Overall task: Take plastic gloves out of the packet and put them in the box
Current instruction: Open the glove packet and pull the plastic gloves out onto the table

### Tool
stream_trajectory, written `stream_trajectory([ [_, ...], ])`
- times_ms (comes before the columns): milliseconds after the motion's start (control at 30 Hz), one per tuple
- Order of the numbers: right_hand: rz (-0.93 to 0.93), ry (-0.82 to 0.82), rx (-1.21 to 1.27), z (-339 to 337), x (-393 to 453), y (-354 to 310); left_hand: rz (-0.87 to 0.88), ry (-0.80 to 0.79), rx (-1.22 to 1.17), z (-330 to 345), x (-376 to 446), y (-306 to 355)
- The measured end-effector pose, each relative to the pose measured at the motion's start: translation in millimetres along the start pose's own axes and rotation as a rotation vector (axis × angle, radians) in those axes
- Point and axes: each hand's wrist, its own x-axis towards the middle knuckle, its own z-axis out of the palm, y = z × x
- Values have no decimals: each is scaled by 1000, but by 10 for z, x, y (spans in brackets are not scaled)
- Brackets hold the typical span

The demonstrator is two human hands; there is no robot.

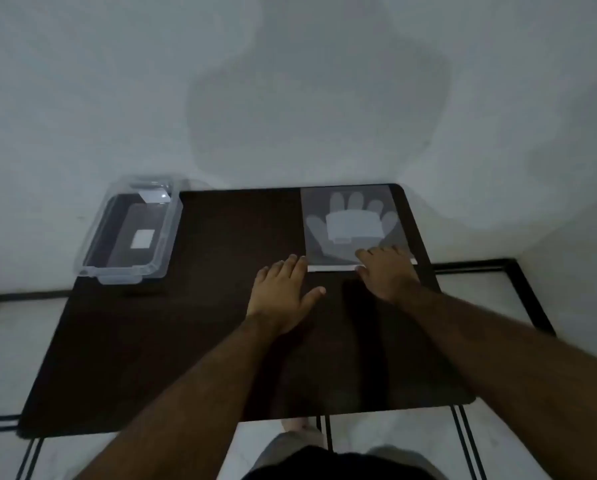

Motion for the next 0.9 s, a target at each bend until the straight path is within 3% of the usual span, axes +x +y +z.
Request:
stream_trajectory([
  [300, -165, -243, 35, 188, 546, 397, 31, -128, -5, 303, 596, 343],
  [567, -427, -272, 49, 312, 797, 719, 3, -158, 19, 578, 801, 790],
  [900, -557, -335, 104, 399, 991, 851, -3, -153, 81, 870, 871, 928],
])
